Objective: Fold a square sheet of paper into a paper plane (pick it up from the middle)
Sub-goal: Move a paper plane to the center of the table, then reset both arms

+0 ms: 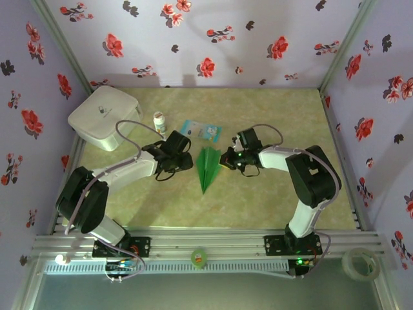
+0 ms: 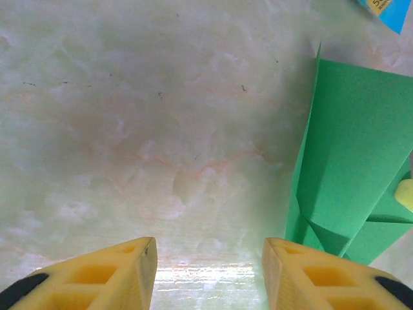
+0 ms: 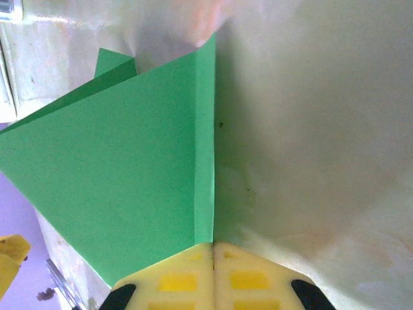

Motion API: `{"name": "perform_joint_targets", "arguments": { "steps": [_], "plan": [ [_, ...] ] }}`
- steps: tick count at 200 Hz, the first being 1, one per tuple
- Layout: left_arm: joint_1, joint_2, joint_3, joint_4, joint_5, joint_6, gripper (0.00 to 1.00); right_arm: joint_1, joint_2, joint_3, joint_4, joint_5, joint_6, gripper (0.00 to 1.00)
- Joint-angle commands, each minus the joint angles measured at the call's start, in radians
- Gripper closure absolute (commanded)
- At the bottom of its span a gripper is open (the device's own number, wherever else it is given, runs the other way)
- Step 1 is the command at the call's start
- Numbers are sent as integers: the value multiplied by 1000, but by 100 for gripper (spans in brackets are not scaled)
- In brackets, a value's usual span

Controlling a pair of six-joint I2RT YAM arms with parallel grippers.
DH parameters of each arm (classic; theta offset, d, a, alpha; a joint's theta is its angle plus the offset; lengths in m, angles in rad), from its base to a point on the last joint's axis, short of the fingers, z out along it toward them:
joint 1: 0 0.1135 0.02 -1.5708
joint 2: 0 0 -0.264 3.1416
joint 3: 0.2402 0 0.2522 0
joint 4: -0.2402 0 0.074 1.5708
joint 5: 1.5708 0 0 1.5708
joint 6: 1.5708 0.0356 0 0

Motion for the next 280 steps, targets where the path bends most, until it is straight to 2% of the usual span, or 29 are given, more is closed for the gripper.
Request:
{"name": "perform_joint_targets", "arguments": {
  "steps": [1, 73, 81, 92, 108, 124, 149, 168, 183, 199, 213, 223, 231, 248, 263, 280],
  "plan": [
    [11, -12, -8, 3, 10, -9, 53, 5, 19, 41, -101, 0, -92, 98],
    [11, -2, -13, 6, 14, -14, 53, 1, 50, 107, -210, -13, -186, 95],
    [11, -4, -13, 6, 15, -12, 53, -1, 50, 119, -234, -9, -196, 92],
    [13, -3, -13, 5, 14, -6, 53, -2, 36, 118, -242, -8, -197, 82],
    [17, -7, -13, 6, 9, 8, 53, -5, -3, 106, -245, 10, -195, 79],
    [25, -20, -18, 11, -8, 28, 52, -18, -58, 98, -275, 55, -201, 70],
    [58, -54, -25, 4, -55, 78, 51, -41, -206, 76, -349, 273, -226, 63],
    [92, -107, -42, 0, -130, 133, 46, -57, -363, 22, -381, 571, -240, 56],
    [122, -172, -73, 12, -205, 195, 41, -66, -480, -20, -389, 802, -266, 43],
    [165, -262, -133, 55, -276, 254, 30, -79, -570, -73, -320, 1019, -347, 25],
    [214, -351, -205, 130, -309, 318, 16, -100, -609, -153, -167, 1143, -484, 8],
    [256, -412, -257, 190, -340, 366, 6, -114, -614, -182, -89, 1224, -554, 1],
    [294, -453, -298, 235, -371, 396, 1, -145, -602, -212, -14, 1281, -578, 1],
    [396, -505, -371, 335, -373, 482, 0, -222, -534, -280, 183, 1242, -643, 1],
    [450, -500, -438, 476, -355, 645, 0, -273, -436, -307, 339, 1206, -673, 1],
    [492, -474, -466, 555, -362, 762, 0, -325, -343, -321, 472, 1036, -714, 1]
  ]
}}
